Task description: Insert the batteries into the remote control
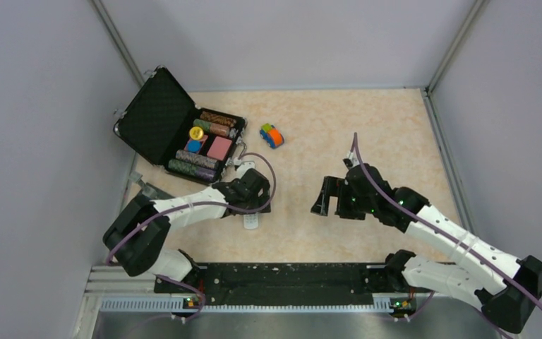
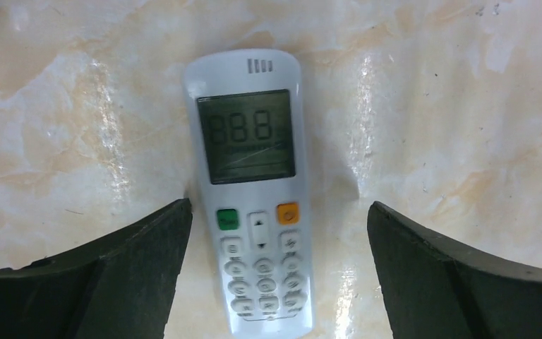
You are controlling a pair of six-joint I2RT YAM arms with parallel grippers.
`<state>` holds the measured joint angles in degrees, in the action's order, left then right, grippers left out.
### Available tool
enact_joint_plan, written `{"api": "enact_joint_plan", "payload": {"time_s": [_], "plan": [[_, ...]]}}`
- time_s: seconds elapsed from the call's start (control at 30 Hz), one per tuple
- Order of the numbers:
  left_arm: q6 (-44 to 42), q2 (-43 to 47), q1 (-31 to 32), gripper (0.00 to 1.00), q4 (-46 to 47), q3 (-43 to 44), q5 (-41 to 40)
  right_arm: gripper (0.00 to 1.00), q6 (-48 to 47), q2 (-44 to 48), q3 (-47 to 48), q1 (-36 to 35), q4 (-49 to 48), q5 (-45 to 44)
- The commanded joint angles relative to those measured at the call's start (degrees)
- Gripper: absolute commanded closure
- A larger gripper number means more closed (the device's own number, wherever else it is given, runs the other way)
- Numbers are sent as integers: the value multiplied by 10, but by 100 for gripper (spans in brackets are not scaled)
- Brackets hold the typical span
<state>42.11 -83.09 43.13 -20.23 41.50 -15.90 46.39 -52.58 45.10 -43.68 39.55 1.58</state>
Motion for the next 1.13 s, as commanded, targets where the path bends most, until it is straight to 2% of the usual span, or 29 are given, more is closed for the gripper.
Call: {"api": "enact_joint_plan", "payload": {"time_s": [0.0,0.13,0.33,0.47,0.6,0.73,0.87,1.1], "plan": [[54,9,14,1,-70,2,-12,1,-43,25,38,9,37,-11],[80,105,20,1,-122,16,-23,1,-69,60,70,9,83,-81],[101,394,21,1,-182,20,-9,1,-118,130,161,9,161,-238],[84,594,21,1,-218,27,-44,1,-136,183,203,9,182,-329],[61,731,21,1,-255,60,-88,1,-153,223,239,9,182,-379],[44,783,21,1,-319,106,-145,1,-161,225,285,9,192,-405],[41,783,22,1,-366,148,-184,1,-165,225,314,9,193,-424],[31,777,20,1,-401,177,-207,1,-156,220,328,9,191,-417]]}}
